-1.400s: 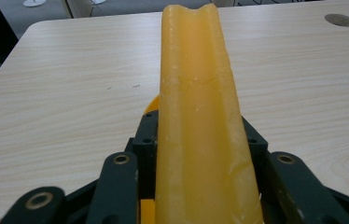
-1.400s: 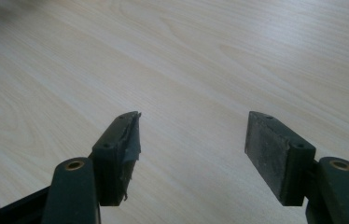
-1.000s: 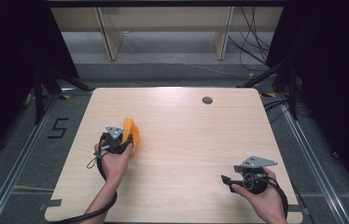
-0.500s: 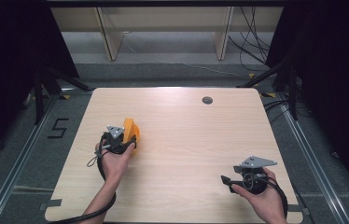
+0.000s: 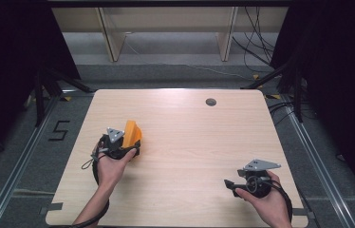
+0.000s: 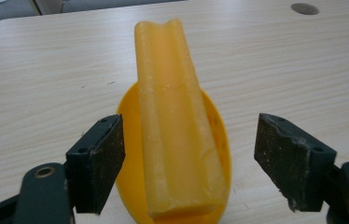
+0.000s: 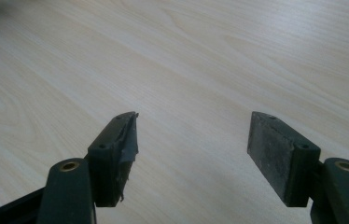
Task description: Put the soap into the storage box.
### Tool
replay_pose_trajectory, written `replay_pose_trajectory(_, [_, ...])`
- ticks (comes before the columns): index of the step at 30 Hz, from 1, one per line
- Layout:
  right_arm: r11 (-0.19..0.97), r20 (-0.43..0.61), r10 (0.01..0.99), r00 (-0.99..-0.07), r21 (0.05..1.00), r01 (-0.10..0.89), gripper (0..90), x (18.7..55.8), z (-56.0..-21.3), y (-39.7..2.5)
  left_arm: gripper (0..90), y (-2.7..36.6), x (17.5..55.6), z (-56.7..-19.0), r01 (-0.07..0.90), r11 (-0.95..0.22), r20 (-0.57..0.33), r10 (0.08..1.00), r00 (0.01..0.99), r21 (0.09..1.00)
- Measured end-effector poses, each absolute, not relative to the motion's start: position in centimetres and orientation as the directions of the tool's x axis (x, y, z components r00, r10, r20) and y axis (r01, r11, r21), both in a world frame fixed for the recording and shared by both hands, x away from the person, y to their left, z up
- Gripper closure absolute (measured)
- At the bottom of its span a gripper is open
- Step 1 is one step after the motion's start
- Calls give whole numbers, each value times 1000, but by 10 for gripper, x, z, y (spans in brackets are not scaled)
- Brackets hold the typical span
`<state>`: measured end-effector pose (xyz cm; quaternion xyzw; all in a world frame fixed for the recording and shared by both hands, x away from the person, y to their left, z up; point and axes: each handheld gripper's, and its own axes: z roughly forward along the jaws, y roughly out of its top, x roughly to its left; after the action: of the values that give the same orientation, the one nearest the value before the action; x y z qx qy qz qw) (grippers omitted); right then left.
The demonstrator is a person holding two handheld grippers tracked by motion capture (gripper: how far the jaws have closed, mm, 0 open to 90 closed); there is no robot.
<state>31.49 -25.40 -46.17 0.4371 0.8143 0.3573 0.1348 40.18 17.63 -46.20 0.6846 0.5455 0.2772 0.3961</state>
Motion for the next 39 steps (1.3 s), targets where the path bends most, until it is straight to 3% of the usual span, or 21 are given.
replay_pose_trajectory(9, [334,124,820,-559,690,643,334,313,-462,-252,229,193,380,-452,527,-119,-38,960,278,842])
replay_pose_trajectory(20, [344,106,818,-566,698,628,334,314,-461,-254,229,220,348,-458,542,-76,-111,946,304,837])
replay_pose_trajectory(39, [343,101,818,-567,705,620,334,315,-461,-255,228,260,311,-485,523,-126,-74,936,344,843])
